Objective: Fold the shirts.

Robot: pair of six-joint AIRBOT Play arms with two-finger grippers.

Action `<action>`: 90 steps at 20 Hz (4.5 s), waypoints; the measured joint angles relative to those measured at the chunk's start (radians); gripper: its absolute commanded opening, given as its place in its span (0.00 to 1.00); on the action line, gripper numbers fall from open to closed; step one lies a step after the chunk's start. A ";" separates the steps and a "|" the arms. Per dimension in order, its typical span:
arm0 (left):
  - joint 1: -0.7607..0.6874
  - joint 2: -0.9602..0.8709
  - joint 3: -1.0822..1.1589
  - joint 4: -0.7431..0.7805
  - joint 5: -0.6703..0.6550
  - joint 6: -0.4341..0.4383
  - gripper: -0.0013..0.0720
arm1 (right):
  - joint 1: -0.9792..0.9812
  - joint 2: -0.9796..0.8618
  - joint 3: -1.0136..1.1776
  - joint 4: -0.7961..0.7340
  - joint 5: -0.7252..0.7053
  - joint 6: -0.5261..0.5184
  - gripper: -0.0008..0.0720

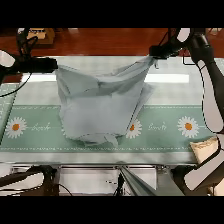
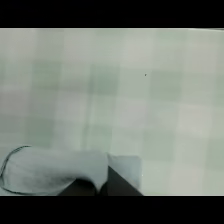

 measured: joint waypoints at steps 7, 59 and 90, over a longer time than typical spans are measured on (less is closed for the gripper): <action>0.036 -0.077 0.042 0.077 -0.221 -0.117 0.65 | -0.005 -0.024 0.016 -0.035 0.172 -0.112 0.60; 0.014 0.075 -0.731 -0.277 -0.356 -0.035 0.04 | -0.467 0.317 -0.627 0.432 0.356 -0.361 0.68; 0.018 0.316 -0.452 -0.264 -0.354 0.030 0.04 | -0.232 0.504 -0.825 0.655 -0.381 -0.375 0.04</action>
